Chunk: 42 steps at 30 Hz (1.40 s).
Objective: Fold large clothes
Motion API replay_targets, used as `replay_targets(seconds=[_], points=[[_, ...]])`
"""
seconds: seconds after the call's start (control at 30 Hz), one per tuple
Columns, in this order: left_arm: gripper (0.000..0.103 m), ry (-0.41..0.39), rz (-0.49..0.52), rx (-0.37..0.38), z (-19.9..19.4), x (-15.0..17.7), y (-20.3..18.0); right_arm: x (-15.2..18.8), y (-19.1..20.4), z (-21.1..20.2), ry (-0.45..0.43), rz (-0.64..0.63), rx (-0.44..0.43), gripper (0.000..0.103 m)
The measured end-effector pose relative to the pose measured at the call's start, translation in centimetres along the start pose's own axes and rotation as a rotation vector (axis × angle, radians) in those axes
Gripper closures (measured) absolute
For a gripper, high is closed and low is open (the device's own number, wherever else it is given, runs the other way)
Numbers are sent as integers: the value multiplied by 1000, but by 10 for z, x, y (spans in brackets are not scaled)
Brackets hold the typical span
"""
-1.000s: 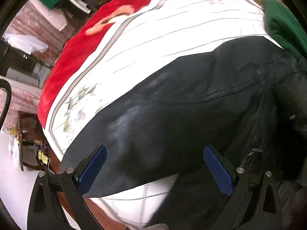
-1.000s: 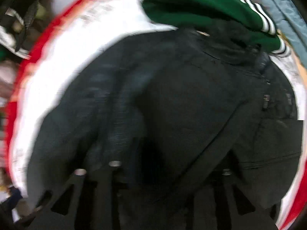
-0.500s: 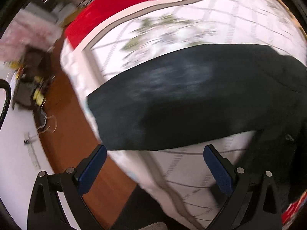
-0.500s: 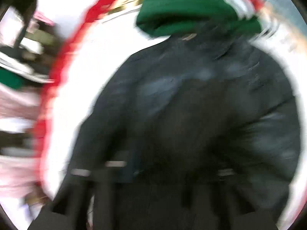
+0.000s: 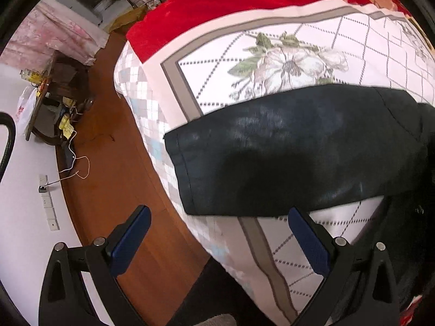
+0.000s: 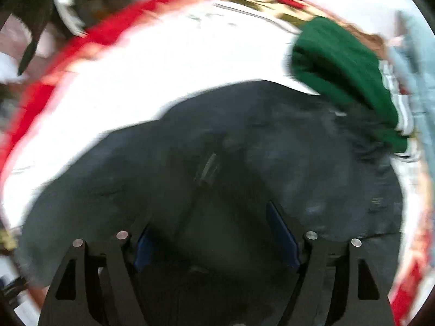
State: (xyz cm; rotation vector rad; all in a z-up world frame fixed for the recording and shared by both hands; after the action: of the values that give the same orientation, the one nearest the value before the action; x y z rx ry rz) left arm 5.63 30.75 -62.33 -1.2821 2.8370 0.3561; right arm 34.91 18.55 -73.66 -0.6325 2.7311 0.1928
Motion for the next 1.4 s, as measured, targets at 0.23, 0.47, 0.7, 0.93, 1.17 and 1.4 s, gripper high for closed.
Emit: replay_targets(seconds=[0.23, 0.47, 0.7, 0.93, 1.17, 1.4], points=[[0, 31, 20, 31, -14, 19, -24, 33, -38, -67, 43, 309, -280, 25], [0, 8, 18, 49, -21, 15, -47, 59, -94, -27, 223, 452, -185, 31], [0, -14, 18, 26, -23, 13, -51, 72, -39, 61, 256, 380, -9, 42], [0, -31, -11, 41, -27, 6, -53, 39, -58, 73, 115, 487, 104, 41], [0, -38, -59, 34, -26, 3, -40, 12, -43, 34, 133, 488, -138, 23], [0, -103, -18, 11, -18, -21, -74, 49, 26, 96, 400, 314, -186, 18]])
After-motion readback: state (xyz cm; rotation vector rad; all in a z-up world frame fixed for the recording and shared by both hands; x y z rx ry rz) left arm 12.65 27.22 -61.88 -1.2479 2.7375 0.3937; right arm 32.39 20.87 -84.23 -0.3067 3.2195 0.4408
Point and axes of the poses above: each gripper's, at about its wrist camera, not at the fingertips, and z roughly the way its jaws point, y to its left, x to its underside, the point moved 8 cm from there along z, roughly the way its jaws point, and after that the axes turned 2 degrees about -y, right-handed, at the moved point
